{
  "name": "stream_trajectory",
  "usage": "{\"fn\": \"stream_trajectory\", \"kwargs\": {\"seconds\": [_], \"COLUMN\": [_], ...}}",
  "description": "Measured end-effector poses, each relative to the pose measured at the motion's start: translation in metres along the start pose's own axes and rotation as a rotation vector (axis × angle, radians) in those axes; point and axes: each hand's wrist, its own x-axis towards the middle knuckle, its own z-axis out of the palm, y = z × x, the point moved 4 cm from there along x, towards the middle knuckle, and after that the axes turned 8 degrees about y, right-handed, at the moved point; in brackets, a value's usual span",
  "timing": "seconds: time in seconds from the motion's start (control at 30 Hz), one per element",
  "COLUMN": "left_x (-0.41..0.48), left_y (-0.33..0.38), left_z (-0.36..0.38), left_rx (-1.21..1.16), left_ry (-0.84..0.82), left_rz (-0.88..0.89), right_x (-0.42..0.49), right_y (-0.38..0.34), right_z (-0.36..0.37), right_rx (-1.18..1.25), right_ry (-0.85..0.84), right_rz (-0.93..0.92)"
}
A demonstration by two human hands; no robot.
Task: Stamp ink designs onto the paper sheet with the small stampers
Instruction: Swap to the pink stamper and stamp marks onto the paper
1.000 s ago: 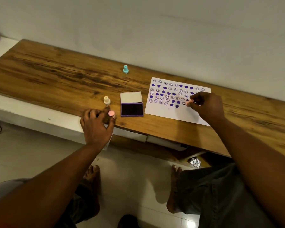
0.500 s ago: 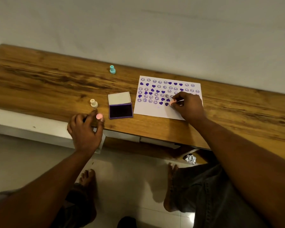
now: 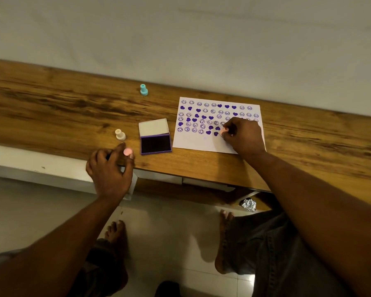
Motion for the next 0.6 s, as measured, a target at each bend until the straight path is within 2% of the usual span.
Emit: {"fn": "stream_trajectory", "kwargs": {"seconds": [0.5, 0.6], "left_x": [0.000, 0.001], "left_y": [-0.002, -0.002], "left_z": [0.001, 0.000], "left_rx": [-0.015, -0.028], "left_ry": [0.009, 0.008], "left_rz": [-0.003, -0.014], "right_x": [-0.001, -0.002], "right_y": [-0.013, -0.011], "right_z": [-0.011, -0.011], "right_rx": [-0.153, -0.080], "right_ry": [-0.065, -0.078], "right_rz": [-0.012, 0.036]}}
